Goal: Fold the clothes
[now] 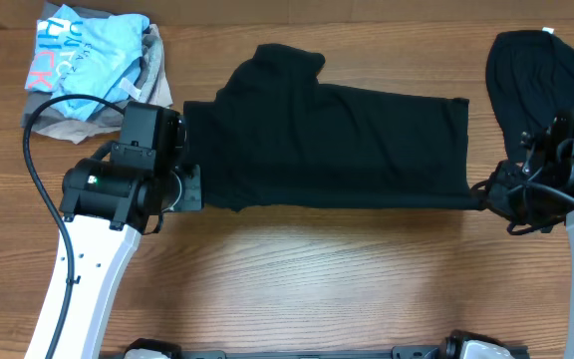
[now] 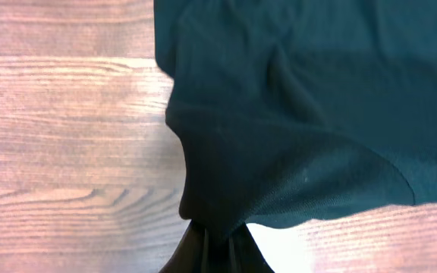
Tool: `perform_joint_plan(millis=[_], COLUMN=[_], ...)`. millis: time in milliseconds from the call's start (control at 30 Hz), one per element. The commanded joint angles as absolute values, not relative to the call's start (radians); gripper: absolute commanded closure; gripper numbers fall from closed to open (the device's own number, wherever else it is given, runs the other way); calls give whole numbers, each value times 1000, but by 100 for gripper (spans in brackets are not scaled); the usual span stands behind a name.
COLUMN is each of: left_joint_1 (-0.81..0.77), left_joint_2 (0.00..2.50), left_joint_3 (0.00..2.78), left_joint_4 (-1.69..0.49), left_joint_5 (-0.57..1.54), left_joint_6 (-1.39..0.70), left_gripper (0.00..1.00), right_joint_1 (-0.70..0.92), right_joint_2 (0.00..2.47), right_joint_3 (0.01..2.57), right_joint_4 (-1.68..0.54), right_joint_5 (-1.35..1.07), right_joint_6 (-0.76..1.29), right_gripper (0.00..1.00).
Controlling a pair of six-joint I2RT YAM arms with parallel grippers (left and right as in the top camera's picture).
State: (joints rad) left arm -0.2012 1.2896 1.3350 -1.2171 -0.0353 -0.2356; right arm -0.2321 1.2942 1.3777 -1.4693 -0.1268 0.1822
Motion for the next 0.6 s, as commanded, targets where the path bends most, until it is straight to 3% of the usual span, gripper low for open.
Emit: perform_joint_plan(millis=[0, 567], left_joint_1=[-195, -195], left_joint_2=[1293, 1608], left_joint_3=[1359, 1360], left_joint_4=[-1180, -850], left_joint_5=[-62, -52], left_joint_6=[-251, -252], left_gripper=[96, 96], right_joint_1=[-231, -231], right_joint_2=[1288, 1551], right_joint_3=[1378, 1374], right_joint_4=[-1444, -1289], right_joint_5=[-96, -96], right_joint_6=[183, 164], right_gripper=[96, 96])
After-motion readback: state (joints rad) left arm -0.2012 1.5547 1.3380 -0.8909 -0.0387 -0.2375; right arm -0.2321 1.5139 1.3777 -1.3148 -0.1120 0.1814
